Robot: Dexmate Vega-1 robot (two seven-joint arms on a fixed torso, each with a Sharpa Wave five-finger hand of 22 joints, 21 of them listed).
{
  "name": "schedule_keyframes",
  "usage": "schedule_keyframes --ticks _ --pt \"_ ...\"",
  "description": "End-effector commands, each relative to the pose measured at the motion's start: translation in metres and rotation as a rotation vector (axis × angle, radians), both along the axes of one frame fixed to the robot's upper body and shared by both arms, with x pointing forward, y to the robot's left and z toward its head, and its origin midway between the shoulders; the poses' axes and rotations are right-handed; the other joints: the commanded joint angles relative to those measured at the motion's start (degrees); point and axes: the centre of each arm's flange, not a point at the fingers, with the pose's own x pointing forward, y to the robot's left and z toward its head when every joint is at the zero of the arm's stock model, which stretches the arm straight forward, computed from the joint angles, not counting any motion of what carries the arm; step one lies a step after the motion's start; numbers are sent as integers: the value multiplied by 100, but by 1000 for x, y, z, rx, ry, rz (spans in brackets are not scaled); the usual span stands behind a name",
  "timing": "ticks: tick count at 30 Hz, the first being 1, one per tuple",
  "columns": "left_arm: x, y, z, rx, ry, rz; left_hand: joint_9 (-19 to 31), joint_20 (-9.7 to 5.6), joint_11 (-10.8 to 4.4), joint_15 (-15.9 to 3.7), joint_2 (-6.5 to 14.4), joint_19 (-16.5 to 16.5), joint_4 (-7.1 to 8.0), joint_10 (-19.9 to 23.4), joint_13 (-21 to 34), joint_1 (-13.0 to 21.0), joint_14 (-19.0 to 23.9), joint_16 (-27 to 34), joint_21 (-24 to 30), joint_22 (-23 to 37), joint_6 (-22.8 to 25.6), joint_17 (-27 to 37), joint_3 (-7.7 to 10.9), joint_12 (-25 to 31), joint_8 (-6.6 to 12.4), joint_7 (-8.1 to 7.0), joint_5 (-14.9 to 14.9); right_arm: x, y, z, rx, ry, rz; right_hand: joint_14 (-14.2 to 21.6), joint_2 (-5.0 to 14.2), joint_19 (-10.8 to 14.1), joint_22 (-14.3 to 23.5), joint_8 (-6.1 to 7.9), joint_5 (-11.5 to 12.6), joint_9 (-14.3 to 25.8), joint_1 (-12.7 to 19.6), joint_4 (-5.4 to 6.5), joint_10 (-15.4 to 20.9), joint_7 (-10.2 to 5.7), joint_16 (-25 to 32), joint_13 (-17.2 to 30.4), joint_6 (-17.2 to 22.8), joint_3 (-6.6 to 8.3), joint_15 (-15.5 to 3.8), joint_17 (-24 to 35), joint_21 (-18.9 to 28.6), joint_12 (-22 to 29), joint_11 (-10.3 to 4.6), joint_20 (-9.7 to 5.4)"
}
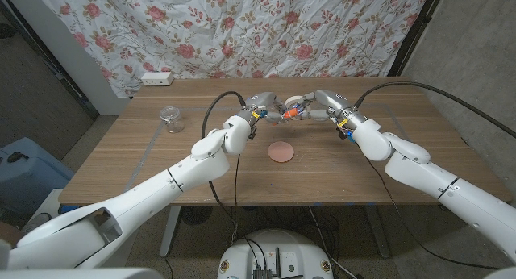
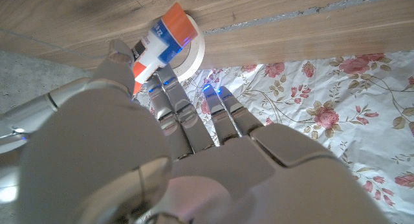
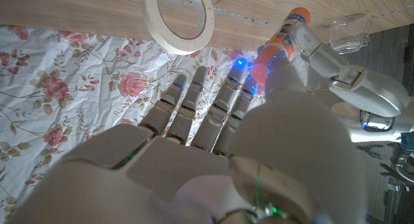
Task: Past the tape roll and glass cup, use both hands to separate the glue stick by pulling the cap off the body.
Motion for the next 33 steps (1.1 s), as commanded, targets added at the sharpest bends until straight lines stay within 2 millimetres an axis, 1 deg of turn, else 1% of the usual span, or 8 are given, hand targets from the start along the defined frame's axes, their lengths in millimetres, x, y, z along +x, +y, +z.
schedule_keyframes --ticks 1,7,11,32,33 --pt "2 -2 -1 10 7 5 23 -351 -12 -785 129 -8 26 47 16 96 -11 -9 -18 4 91 -2 16 27 31 -29 35 0 -2 3 -9 1 8 68 61 18 10 48 -10 -1 56 30 84 -67 46 18 163 18 -833 26 13 12 -6 -31" --pt "3 -2 -2 11 11 6 24 -354 -13 -785 133 -11 26 46 16 97 -11 -9 -19 4 89 -2 15 27 30 -22 35 1 -3 5 -13 8 14 67 78 31 9 80 -30 -29 71 36 142 -65 69 17 253 0 -832 33 14 8 -7 -35" --pt "4 -2 -3 15 14 6 24 -354 -12 -783 134 -8 27 45 16 95 -10 -9 -18 4 92 -2 12 26 31 -20 35 1 -3 5 -17 12 19 95 126 3 7 93 -37 -50 102 39 172 -62 88 9 291 9 -853 34 0 -5 -6 -145" --pt "5 0 -2 14 21 16 24 -353 -11 -778 135 -10 27 36 16 90 -8 -8 -18 4 85 -2 1 23 29 -23 35 4 -8 4 -7 25 33 169 227 18 3 135 -68 -93 122 60 271 -49 145 19 417 3 -876 45 3 -1 -5 -169" --pt "5 0 -3 14 21 16 24 -353 -11 -779 136 -8 27 35 16 90 -8 -8 -18 4 84 -2 1 23 28 -22 35 3 -8 4 -9 24 32 171 232 15 3 139 -71 -96 120 62 280 -48 144 22 427 3 -874 43 2 2 -5 -195"
